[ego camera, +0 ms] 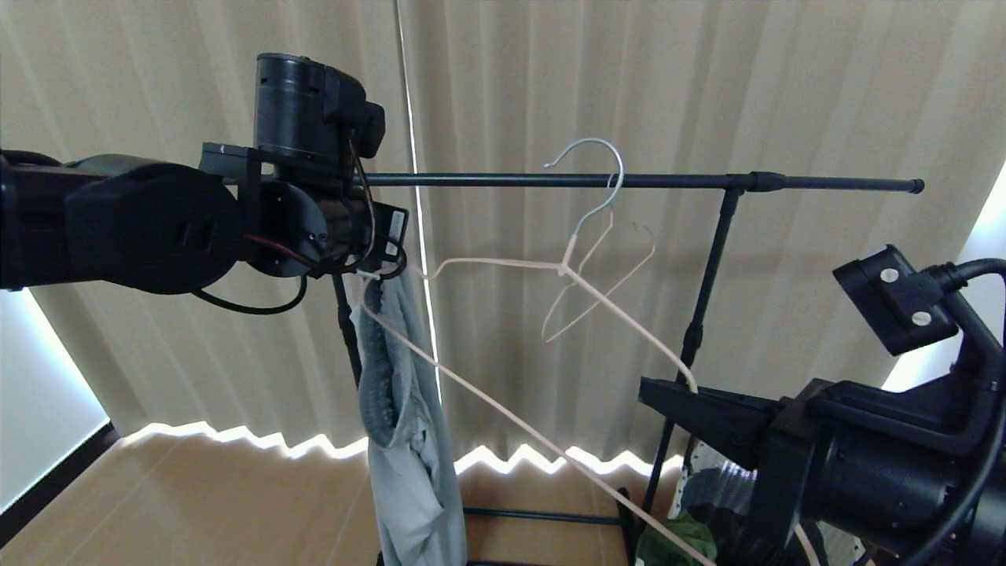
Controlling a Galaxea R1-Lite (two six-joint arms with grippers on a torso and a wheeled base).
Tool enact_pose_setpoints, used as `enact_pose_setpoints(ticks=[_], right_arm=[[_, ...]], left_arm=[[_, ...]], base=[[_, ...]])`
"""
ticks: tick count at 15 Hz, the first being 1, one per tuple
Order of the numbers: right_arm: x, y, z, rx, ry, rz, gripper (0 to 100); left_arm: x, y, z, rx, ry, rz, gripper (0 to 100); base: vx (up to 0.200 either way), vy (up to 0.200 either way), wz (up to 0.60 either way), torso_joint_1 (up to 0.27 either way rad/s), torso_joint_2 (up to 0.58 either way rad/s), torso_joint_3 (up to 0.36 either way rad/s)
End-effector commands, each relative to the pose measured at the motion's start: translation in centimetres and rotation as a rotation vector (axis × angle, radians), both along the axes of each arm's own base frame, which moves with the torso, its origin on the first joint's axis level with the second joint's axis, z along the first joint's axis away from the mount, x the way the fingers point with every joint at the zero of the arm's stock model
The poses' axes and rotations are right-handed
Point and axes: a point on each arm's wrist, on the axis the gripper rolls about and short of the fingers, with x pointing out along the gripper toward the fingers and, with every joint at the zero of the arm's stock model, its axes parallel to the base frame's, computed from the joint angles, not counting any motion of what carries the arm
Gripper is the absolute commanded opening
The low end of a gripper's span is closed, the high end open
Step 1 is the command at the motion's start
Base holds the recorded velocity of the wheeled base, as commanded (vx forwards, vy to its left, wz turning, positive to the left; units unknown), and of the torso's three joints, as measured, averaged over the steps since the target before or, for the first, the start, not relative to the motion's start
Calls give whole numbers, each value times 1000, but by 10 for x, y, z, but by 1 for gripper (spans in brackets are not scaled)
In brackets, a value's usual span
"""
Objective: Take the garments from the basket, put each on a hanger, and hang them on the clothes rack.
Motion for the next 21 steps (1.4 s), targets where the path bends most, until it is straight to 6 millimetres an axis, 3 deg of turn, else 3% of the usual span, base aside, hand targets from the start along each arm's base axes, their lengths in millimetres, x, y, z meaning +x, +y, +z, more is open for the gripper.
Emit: enact_pose_setpoints(ticks=[1, 10, 17, 21], right_arm=[[8, 9, -6, -18, 9, -13, 0], [25, 11, -9, -44, -35, -131, 0], [43, 34, -14, -3, -80, -130, 0], [39, 33, -19, -16, -81, -111, 0]], left_arm=[[-4, -1, 4, 7, -10, -2, 0], [-8, 15, 4, 156, 4, 54, 0], [-15, 11, 1, 168, 11, 58, 0], [-15, 12, 2, 163, 6, 62, 0]], base=[[0, 0, 0, 0, 0, 0], [0, 0, 0, 0, 0, 0], [0, 0, 0, 0, 0, 0], [0, 0, 0, 0, 0, 0]])
